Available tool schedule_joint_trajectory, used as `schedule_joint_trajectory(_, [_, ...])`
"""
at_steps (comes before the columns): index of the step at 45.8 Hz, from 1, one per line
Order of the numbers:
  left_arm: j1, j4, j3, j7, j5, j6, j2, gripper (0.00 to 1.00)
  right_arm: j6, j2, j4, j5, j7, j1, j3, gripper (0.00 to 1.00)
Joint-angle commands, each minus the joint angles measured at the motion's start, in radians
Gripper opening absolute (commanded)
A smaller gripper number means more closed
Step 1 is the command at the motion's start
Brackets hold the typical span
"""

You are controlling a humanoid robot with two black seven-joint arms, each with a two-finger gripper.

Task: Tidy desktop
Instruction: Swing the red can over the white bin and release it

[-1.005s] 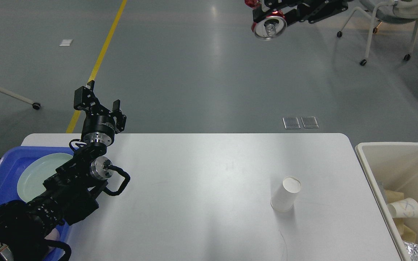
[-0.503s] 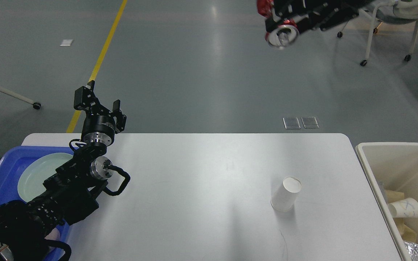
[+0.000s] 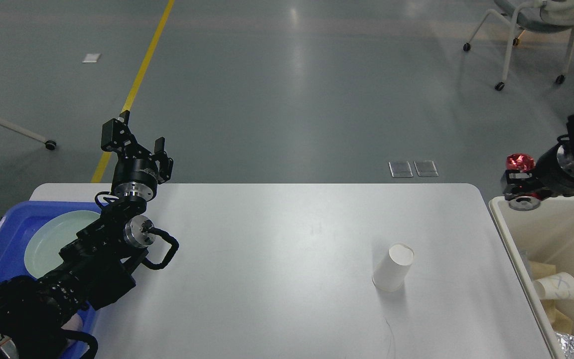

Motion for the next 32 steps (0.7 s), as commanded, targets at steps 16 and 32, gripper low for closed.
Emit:
schedule_joint_trajectory(16, [0.000,-0.002,0.000,0.000,-0.001,0.000,0.000,1.00,-0.410,0.086,-0.408,0.021,0.009,-0.473,-0.198,0.96])
schedule_joint_trajectory(32, [0.000,-0.002,0.000,0.000,-0.001,0.000,0.000,1.00,-0.424,0.137,-0.391,0.073,0.007,-0.449,-0.197,1.00])
